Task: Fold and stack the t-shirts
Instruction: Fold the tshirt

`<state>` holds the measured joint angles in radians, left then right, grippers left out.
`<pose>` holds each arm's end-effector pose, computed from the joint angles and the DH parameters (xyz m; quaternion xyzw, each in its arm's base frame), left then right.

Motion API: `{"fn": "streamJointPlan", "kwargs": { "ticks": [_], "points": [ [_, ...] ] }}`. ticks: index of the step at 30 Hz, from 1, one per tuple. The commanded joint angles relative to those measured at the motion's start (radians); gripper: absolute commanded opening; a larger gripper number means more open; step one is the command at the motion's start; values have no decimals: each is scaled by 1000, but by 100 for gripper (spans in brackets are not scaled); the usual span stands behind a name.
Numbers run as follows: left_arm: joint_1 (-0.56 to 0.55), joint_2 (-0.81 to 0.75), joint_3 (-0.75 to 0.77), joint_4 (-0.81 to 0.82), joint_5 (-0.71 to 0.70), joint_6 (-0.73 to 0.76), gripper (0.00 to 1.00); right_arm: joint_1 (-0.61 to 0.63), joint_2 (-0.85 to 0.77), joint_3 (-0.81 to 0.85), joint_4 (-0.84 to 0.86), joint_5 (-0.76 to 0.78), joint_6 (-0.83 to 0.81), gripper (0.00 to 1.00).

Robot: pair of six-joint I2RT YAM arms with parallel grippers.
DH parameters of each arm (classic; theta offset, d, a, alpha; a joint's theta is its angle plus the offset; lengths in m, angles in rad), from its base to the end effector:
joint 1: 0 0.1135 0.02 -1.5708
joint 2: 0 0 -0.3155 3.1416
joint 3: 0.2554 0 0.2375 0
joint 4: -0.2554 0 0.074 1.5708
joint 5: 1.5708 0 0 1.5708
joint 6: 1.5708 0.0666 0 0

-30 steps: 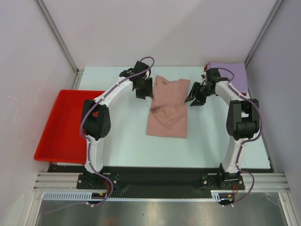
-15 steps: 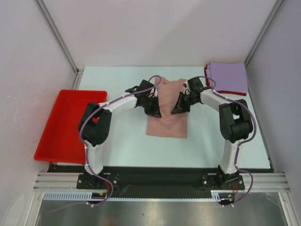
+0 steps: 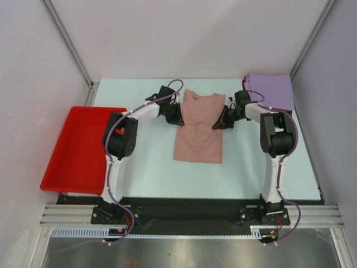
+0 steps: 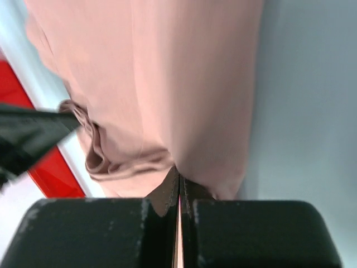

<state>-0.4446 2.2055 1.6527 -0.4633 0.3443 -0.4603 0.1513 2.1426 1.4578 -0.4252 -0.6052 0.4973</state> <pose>0.4473 -0.2380 0.1818 0.0395 0.9479 -0.2661 0.1706 0.4529 0.1074 0.1646 0.0929 0.9272 0.3445 0.1142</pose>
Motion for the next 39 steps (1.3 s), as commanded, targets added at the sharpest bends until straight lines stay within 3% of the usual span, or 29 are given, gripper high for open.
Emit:
{"fn": "streamJointPlan", "kwargs": {
  "ticks": [1,6,11,16,17,19,22,23,24,26,27,31,39],
  "points": [
    [55,65,110,60,13,54,17,-28,52,85,19,-31,-42,0],
    [70,201,272,39,13,48,16,-55,161,231,-13,-45,-48,1],
    [75,91,230,25,-71,52,17,-58,153,415,-220,36,-118,2],
    [75,-236,-41,26,-152,72,37,-58,-19,379,-401,146,-187,29],
    [75,-288,-80,26,-154,74,41,-59,-79,331,-424,172,-190,40],
    [73,-399,-176,0,-136,80,50,-56,-153,247,-442,173,-187,50],
    [72,-513,-327,-15,-72,69,55,-53,-309,-23,-377,99,-152,67],
    [72,-535,-367,-2,-12,51,57,-47,-349,-93,-350,53,-141,79],
    [72,-556,-407,3,22,39,63,-44,-427,-231,-293,36,-119,86],
    [64,-611,-520,34,85,-1,76,-42,-490,-339,-242,-5,-88,93],
    [63,-627,-557,52,106,-12,80,-42,-539,-393,-186,-30,-50,93],
    [57,-681,-701,104,144,-77,81,-29,-631,-571,-107,-18,4,91],
    [26,-635,-804,198,113,-196,76,-27,-633,-724,19,1,38,69]
  ]
}}
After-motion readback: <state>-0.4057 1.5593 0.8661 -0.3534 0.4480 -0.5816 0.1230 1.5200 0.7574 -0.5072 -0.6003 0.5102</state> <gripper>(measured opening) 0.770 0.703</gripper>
